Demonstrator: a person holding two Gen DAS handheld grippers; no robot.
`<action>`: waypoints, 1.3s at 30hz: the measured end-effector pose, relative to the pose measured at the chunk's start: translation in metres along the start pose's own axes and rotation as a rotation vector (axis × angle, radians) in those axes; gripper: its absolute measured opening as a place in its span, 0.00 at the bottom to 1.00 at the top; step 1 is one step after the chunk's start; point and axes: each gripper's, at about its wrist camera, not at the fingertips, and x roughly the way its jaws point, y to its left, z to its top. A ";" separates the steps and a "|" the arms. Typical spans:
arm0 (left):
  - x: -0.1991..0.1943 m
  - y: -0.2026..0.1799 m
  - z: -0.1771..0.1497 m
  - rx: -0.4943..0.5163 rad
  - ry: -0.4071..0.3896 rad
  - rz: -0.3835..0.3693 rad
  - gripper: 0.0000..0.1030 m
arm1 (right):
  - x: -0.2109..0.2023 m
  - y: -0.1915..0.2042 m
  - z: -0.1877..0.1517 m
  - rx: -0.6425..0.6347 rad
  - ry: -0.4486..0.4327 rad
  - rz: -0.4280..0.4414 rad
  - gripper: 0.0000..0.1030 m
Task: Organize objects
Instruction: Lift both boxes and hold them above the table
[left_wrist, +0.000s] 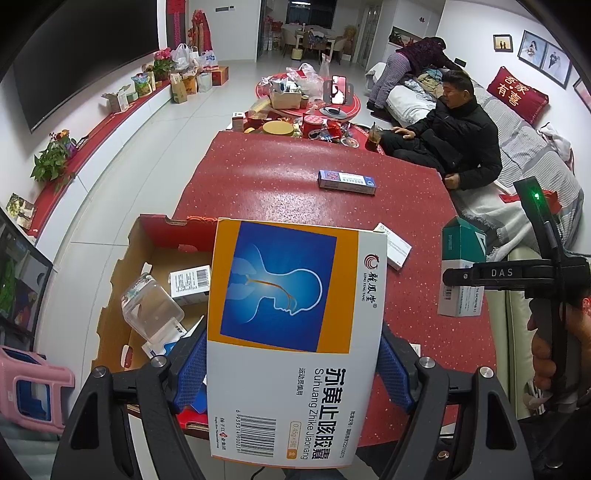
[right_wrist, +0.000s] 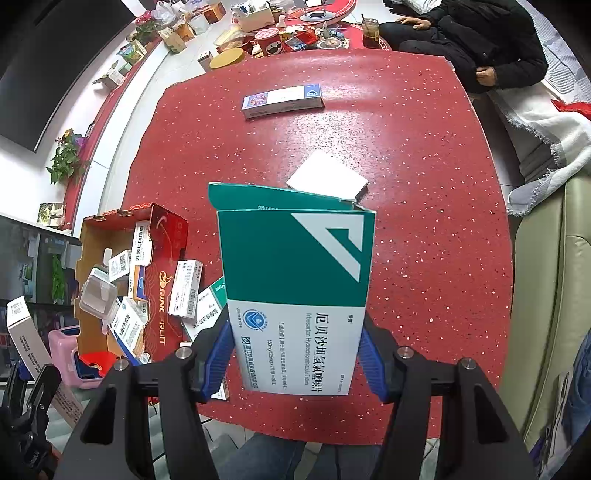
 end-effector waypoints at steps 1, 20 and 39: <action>0.001 0.000 0.000 0.001 0.001 0.000 0.80 | 0.000 -0.001 0.000 0.002 0.001 0.000 0.59; 0.003 0.003 -0.002 0.001 0.000 -0.002 0.80 | -0.001 -0.004 0.003 0.007 -0.006 -0.008 0.59; 0.003 0.012 -0.009 -0.029 0.009 0.018 0.80 | 0.002 0.003 0.000 -0.012 0.005 -0.011 0.59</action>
